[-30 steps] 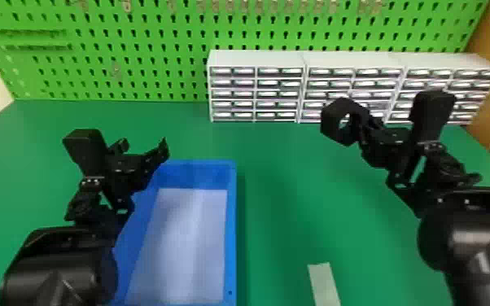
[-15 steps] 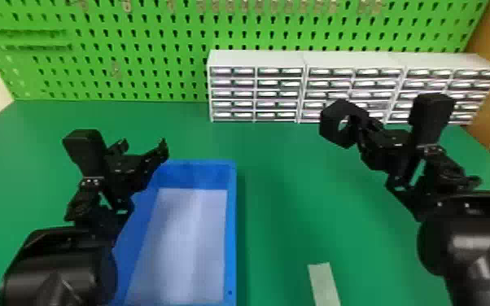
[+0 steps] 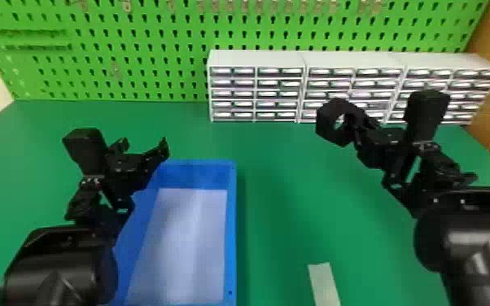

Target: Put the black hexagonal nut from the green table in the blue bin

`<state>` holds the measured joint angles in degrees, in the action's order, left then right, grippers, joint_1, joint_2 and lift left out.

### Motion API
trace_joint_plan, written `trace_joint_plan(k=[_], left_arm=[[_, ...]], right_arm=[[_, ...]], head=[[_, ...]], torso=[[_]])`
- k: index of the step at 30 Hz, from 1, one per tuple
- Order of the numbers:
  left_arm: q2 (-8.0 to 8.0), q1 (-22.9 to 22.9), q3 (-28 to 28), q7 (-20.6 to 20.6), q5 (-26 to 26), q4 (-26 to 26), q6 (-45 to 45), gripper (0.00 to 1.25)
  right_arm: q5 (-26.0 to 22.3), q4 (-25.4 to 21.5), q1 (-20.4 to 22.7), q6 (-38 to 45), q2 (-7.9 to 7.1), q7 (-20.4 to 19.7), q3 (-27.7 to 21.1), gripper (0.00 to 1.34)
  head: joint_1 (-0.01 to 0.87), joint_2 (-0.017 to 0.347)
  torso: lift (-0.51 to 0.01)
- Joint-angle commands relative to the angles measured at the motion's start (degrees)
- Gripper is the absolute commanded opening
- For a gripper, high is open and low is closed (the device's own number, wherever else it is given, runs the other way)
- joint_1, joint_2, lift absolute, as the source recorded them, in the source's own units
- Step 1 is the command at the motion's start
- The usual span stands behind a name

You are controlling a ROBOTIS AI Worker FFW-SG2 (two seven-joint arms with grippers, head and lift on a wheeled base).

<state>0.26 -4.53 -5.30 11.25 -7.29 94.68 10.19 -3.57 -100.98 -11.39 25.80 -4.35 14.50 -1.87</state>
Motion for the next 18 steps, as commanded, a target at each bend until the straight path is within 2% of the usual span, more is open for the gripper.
trace_joint_plan(k=[1, 18], left_arm=[[0.0, 0.0, 0.0, 0.0, 0.0, 0.1, 0.0, 0.93], [0.0, 0.0, 0.1, -0.1, 0.0, 0.0, 0.0, 0.93]], right_arm=[[0.1, 0.3, -0.6, 0.6, -0.04, 0.0, 0.8, 0.3], [-1.8, 2.3, -2.4, 1.0, 0.22, 0.0, 4.3, 0.31]], head=[[0.686, 0.051], [0.686, 0.051]], torso=[[-0.097], [-0.097]])
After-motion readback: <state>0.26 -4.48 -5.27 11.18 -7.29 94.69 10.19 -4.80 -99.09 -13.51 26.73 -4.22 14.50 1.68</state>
